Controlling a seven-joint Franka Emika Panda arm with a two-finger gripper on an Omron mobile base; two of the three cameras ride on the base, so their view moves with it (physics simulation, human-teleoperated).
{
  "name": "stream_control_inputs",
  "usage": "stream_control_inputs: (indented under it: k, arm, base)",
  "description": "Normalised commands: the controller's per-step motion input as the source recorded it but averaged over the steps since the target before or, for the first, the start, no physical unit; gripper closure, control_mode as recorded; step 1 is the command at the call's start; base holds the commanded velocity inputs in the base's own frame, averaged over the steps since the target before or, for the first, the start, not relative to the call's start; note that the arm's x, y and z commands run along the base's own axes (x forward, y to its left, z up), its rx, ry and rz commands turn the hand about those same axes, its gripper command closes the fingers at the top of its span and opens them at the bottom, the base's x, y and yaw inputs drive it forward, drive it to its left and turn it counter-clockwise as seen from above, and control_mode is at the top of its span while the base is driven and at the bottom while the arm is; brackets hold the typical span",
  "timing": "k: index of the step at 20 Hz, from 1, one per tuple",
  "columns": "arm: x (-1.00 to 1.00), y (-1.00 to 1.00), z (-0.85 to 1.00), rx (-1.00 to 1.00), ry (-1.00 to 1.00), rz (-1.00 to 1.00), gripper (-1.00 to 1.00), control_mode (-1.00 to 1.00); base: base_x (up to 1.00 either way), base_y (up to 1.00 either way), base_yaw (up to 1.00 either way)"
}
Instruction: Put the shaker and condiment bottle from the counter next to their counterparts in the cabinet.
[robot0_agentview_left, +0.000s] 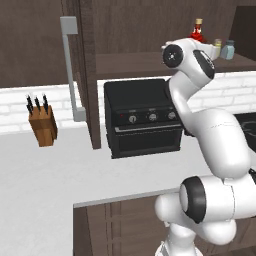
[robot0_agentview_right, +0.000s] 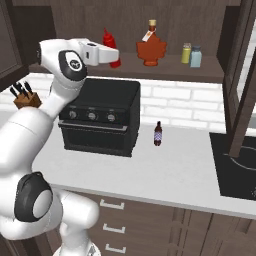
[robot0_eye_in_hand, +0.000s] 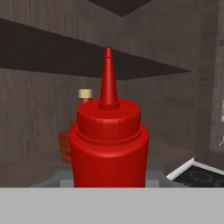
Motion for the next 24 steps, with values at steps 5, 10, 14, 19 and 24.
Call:
stream_control_inputs:
  k: [5, 10, 14, 19, 24]
  arm:
    - [0.44, 0.0, -0.03, 0.0, 0.0, 0.01, 1.0, -1.0]
    - [0.37, 0.0, 0.0, 0.0, 0.0, 0.01, 1.0, -1.0]
    - [0.18, 0.0, 0.0, 0.0, 0.0, 0.01, 1.0, -1.0]
    - [0.12, 0.0, 0.0, 0.0, 0.0, 0.01, 1.0, -1.0]
    - [0.06, 0.0, 0.0, 0.02, 0.01, 0.01, 1.0, -1.0]
  base:
    - [0.0, 0.0, 0.0]
    - [0.0, 0.0, 0.0]
    - [0.0, 0.0, 0.0]
    - [0.0, 0.0, 0.0]
    - [0.0, 0.0, 0.0]
